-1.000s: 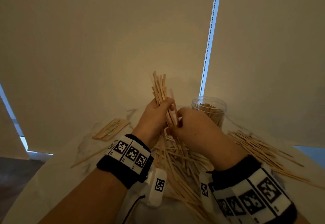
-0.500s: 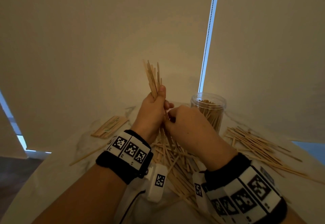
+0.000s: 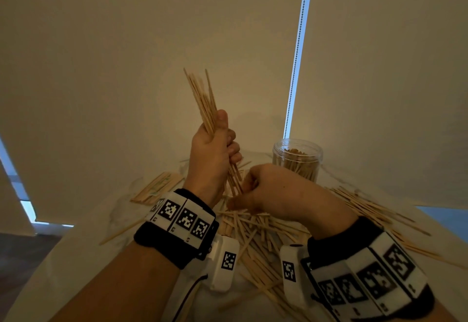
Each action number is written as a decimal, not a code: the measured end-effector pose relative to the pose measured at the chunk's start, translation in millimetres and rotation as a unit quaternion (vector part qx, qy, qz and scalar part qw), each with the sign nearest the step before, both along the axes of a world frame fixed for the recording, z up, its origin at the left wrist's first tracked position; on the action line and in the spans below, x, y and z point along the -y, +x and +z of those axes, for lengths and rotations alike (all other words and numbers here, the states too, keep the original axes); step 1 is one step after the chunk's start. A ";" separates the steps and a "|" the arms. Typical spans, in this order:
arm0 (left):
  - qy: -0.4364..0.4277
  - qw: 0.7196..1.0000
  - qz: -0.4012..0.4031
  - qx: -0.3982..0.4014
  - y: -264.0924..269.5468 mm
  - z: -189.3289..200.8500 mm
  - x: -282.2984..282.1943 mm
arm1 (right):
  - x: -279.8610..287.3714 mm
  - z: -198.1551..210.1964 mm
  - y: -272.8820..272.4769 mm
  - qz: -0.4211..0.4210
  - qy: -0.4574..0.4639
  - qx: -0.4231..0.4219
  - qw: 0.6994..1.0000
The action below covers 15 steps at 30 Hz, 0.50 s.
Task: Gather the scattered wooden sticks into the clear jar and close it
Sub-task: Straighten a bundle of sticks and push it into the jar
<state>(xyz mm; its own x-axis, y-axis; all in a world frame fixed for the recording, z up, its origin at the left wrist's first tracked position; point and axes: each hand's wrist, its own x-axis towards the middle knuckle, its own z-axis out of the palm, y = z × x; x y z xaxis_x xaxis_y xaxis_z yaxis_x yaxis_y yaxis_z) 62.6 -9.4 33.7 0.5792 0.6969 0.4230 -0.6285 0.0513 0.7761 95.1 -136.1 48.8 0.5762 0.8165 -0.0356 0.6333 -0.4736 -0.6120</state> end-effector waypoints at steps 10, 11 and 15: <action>0.046 0.999 0.010 0.011 2.2 -4.4 10.5 | -3.0 3.3 4.8 0.007 0.049 -0.050 0.998; 0.049 0.999 0.013 0.013 2.3 -4.1 9.7 | -2.0 4.3 4.4 0.010 0.039 -0.042 0.998; 0.059 0.998 -0.013 -0.008 4.2 -7.5 13.4 | -2.0 2.7 7.8 -0.014 0.065 -0.056 0.996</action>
